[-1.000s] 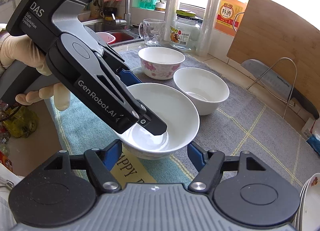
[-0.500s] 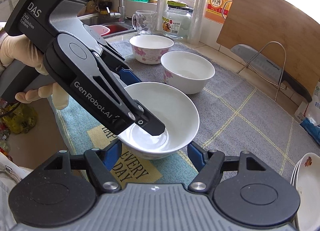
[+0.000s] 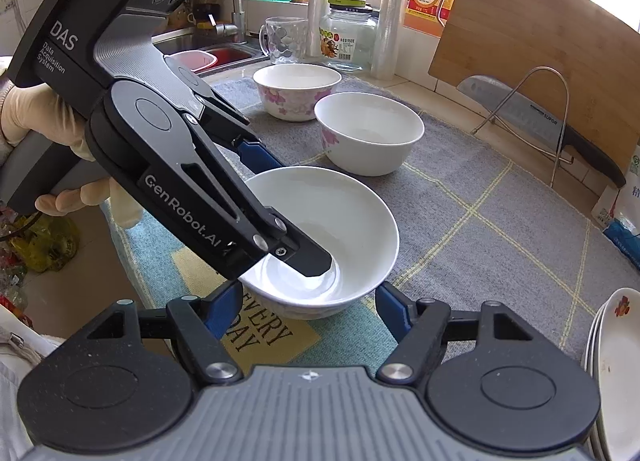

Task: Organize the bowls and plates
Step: 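Carry the white bowl with the left gripper toward the other two bowls, then lower the bowl onto the mat, open the left gripper and withdraw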

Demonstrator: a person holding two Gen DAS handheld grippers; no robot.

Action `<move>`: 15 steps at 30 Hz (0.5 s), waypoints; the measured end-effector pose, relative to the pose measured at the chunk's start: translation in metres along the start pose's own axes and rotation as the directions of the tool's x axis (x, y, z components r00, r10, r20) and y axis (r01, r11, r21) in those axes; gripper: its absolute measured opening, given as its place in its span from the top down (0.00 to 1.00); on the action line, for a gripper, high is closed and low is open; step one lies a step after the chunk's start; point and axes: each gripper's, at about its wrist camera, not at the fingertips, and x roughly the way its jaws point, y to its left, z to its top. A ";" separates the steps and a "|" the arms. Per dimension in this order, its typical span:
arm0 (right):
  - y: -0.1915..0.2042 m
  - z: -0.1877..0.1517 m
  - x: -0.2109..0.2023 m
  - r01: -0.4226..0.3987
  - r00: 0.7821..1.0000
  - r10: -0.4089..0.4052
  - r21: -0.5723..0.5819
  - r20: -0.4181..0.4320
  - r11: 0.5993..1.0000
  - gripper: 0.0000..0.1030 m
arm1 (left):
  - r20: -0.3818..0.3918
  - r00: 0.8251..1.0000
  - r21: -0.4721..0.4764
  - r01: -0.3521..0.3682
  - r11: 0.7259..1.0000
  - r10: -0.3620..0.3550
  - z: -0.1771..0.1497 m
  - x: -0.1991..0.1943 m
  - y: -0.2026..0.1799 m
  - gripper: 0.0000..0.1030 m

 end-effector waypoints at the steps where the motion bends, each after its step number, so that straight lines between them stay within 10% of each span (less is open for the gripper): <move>1: -0.001 0.000 -0.001 -0.012 1.000 0.012 0.006 0.002 1.000 0.18 | 0.009 1.000 0.005 -0.006 1.000 0.006 0.000 -0.001 -0.001 0.13; 4: -0.002 0.000 -0.005 -0.021 0.999 0.020 0.019 0.027 1.000 0.00 | 0.041 0.999 0.029 -0.029 0.999 0.028 -0.001 -0.007 -0.003 0.07; 15: -0.008 0.002 -0.020 -0.010 0.999 0.007 0.053 0.043 0.999 0.00 | 0.170 0.976 -0.008 -0.140 0.990 0.140 -0.010 -0.045 0.007 0.06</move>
